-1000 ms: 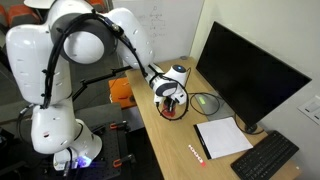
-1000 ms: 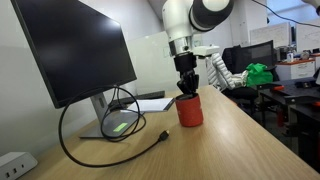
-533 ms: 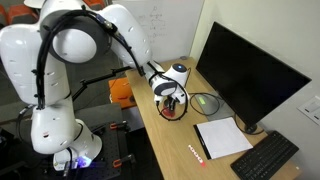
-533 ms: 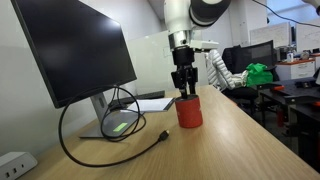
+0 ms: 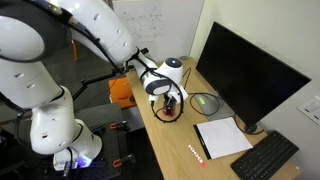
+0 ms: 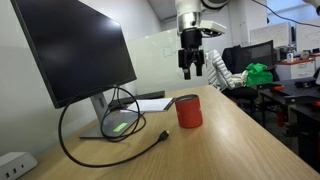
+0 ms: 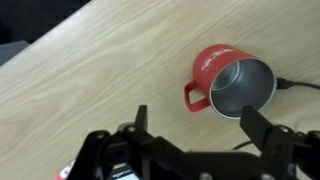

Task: Move the cup slightly to the left on the table

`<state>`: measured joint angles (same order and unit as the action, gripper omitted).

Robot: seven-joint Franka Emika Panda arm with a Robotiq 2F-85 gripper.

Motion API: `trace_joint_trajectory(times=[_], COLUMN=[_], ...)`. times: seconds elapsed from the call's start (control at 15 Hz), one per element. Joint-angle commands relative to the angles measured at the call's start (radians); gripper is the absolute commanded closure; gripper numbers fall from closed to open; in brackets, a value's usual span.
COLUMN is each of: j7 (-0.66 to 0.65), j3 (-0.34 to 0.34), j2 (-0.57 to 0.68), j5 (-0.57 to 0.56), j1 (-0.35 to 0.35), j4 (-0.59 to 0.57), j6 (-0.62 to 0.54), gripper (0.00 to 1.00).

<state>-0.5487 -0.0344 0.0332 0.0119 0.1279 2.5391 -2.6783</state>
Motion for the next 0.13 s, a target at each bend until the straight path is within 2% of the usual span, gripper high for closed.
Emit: trace_joint_trajectory(times=[0.0,0.07], j7=[0.034,0.053], j3=[0.027,0.033], j2=[-0.08,-0.094], j5=[-0.037,-0.039], j1=[-0.032,-0.036], j4=[0.058,0.069], j6=[0.014,0.012], gripper=[0.0,0.0])
